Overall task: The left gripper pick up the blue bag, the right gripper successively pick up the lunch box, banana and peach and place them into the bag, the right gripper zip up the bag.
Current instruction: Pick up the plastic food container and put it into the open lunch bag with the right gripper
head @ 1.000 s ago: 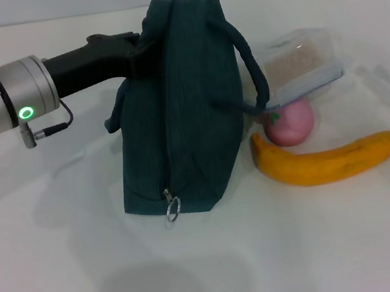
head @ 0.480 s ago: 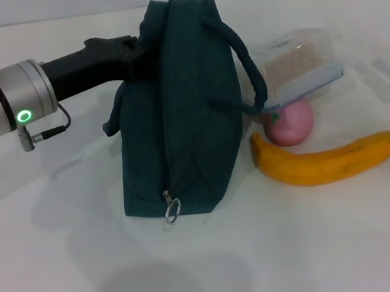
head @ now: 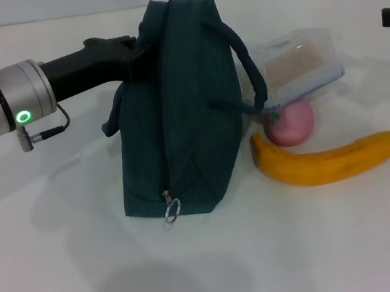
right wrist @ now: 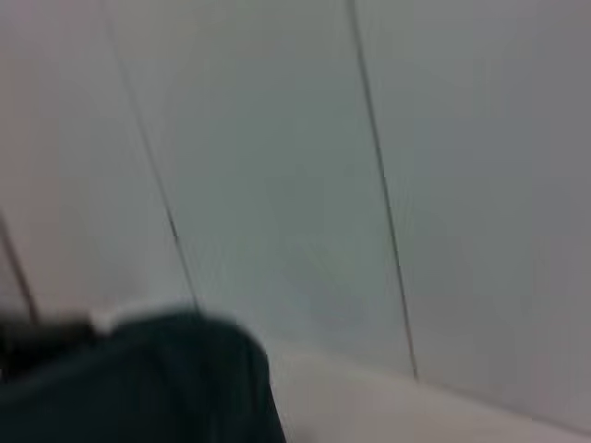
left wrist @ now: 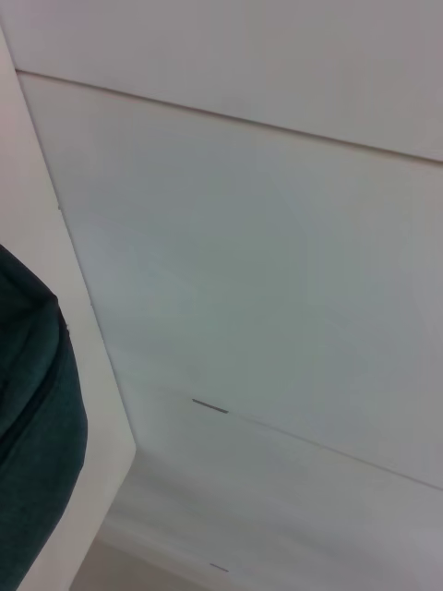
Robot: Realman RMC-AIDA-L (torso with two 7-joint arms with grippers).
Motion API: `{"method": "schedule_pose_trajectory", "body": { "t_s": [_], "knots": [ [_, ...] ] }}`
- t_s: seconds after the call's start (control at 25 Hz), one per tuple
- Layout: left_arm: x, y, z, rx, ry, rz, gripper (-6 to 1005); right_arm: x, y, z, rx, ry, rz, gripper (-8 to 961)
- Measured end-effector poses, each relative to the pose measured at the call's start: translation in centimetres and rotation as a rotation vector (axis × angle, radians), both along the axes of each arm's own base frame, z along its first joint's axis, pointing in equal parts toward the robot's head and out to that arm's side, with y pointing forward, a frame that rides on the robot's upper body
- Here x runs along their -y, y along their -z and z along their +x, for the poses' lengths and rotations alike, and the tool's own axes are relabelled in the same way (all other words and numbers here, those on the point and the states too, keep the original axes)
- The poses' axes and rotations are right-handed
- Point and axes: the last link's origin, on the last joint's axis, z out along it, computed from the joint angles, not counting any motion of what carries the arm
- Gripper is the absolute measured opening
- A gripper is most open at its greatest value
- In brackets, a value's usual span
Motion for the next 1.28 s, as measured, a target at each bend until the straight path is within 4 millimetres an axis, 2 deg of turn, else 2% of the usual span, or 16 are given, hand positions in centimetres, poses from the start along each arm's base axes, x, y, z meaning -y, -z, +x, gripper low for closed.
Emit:
{"method": "schedule_pose_trajectory", "body": {
  "t_s": [0.12,0.28,0.48,0.76,0.88,1.08,1.2,1.28],
  "knots": [
    [0.0,0.0,0.0,0.0,0.0,0.0,101,-1.3,-1.4,-2.3,0.152,0.011,-0.039,545],
    [-0.1,-0.1,0.0,-0.013,0.007,0.001,101,-2.8,-1.8,-4.7,0.267,0.031,-0.104,545],
    [-0.6,-0.6,0.5,0.028,-0.004,0.035,100,-3.6,-2.3,-6.2,0.47,0.049,-0.144,544],
    [-0.5,-0.4,-0.2,0.113,-0.073,0.071,100,-4.6,-1.8,-9.1,0.741,-0.017,-0.238,544],
    [-0.3,-0.3,-0.5,0.153,-0.085,0.101,100,-4.8,-0.8,-10.0,0.89,-0.058,-0.286,544],
    [0.1,-0.5,-1.5,0.212,-0.11,0.172,100,-4.2,2.3,-10.1,1.13,-0.094,-0.343,545],
    [0.2,-0.6,-1.8,0.231,-0.128,0.187,100,-4.0,4.0,-10.2,1.221,-0.111,-0.354,545],
    [0.3,-0.6,-1.9,0.232,-0.134,0.193,100,-4.0,4.4,-10.2,1.252,-0.118,-0.352,543]
  ]
}}
